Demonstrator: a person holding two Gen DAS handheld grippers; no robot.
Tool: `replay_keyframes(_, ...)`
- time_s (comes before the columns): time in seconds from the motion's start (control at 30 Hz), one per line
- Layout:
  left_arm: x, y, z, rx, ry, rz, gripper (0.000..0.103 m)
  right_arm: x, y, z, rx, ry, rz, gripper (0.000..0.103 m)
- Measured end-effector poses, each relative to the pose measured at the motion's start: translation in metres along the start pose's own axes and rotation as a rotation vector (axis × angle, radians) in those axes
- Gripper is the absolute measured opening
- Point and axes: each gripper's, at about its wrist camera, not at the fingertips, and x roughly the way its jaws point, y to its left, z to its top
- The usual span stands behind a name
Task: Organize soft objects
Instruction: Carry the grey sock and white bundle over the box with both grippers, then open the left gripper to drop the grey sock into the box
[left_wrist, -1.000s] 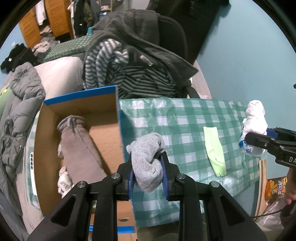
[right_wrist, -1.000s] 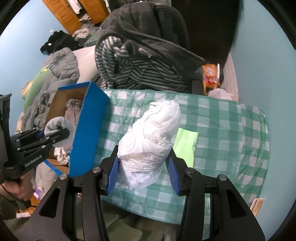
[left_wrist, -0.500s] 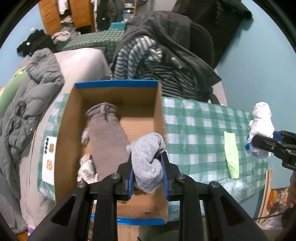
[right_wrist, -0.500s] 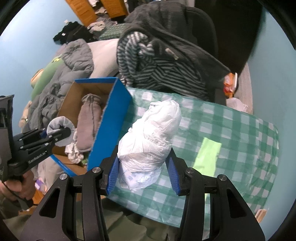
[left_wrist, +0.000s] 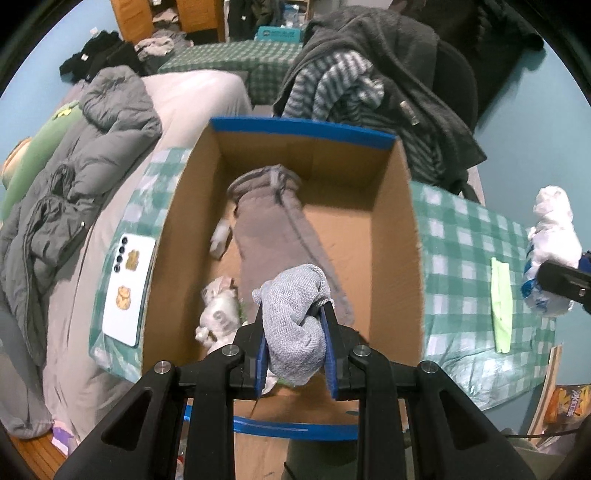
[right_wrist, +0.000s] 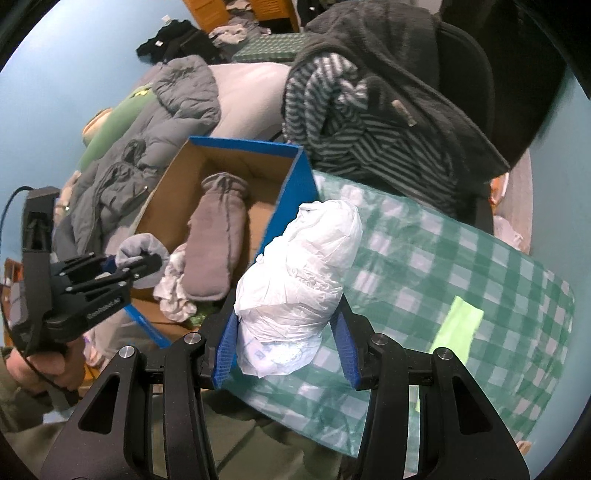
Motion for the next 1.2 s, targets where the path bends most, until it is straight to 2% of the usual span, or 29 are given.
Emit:
replay_keyframes(0.5, 0.033, 0.017, -0.006, 0.017, 0.072, -0.009, 0.028, 0.042, 0.051, 0.015, -0.031, 0.048, 0.058, 0.046)
replay_keyframes(0.67, 0.035, 0.018, -0.006, 0.044, 0.072, -0.009, 0.034, 0.057, 0.065, 0.019, -0.044, 0.058, 0.062, 0.047)
replay_keyframes(0.83, 0.031, 0.024, -0.006, 0.047, 0.055, -0.010, 0.052, 0.066, 0.072, 0.024, -0.045, 0.063, 0.061, 0.047)
replay_keyframes(1.2, 0.022, 0.037, -0.010, 0.043, 0.044, -0.008, 0.052, 0.091, 0.080, 0.033, -0.048, 0.098, 0.050, 0.051)
